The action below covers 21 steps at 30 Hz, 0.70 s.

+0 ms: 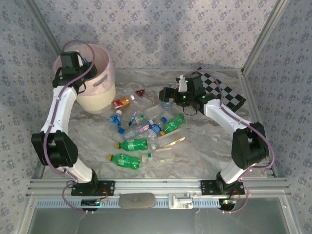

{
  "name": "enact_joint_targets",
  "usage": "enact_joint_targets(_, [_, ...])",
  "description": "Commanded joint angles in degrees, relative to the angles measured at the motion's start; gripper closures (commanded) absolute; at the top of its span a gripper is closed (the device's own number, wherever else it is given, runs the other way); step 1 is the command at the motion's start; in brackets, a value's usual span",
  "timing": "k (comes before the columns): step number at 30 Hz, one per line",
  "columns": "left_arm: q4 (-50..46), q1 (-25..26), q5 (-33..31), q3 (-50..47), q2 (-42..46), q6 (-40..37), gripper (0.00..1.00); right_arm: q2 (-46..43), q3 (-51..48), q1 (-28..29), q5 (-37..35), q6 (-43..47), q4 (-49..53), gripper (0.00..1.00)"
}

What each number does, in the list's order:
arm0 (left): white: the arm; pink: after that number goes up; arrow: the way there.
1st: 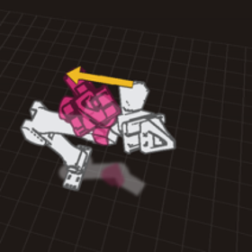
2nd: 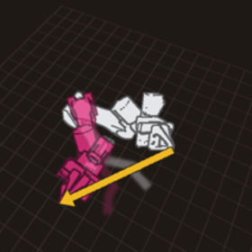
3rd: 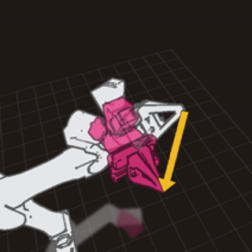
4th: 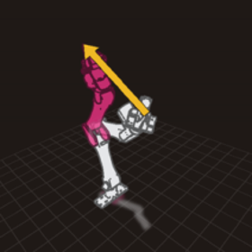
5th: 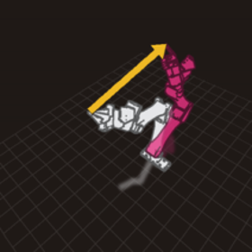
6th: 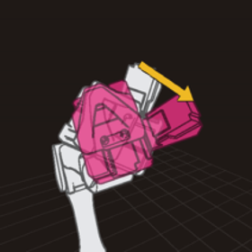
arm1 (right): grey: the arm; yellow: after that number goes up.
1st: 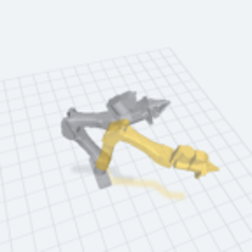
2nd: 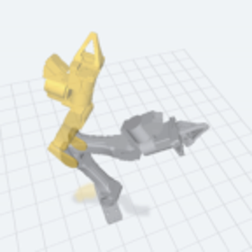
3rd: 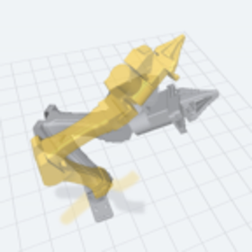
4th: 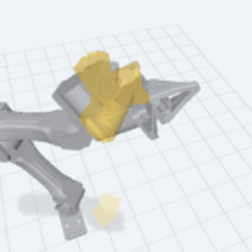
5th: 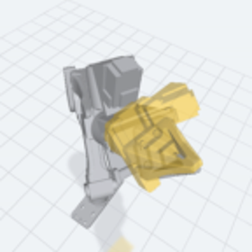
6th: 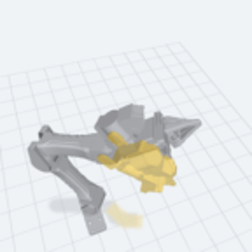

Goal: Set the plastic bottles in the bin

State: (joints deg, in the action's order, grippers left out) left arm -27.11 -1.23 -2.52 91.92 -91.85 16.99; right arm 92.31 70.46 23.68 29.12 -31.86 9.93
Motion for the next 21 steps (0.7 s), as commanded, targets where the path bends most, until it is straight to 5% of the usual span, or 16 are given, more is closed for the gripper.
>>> enact_joint_targets(1, [-2.1, -0.4, 1.1, 3.9, -0.8, -0.7, 0.30, -0.1, 2.3, 0.4, -1.4, 1.8, 2.2, 0.01])
enact_joint_targets(6, [-2.6, -0.4, 1.4, 5.5, -1.3, -0.1, 0.00, 0.7, 4.1, 0.3, -1.4, 2.7, 3.9, 0.01])
enact_joint_targets(15, [-2.7, 0.2, 2.5, 6.4, 1.2, -0.7, 0.00, 3.0, 6.3, 0.3, -3.8, 3.9, 6.6, 0.01])
enact_joint_targets(21, [0.2, 6.1, -0.4, 3.9, 5.7, -3.1, 0.00, 7.3, 11.0, 0.1, -5.8, 7.3, 12.4, 0.01])
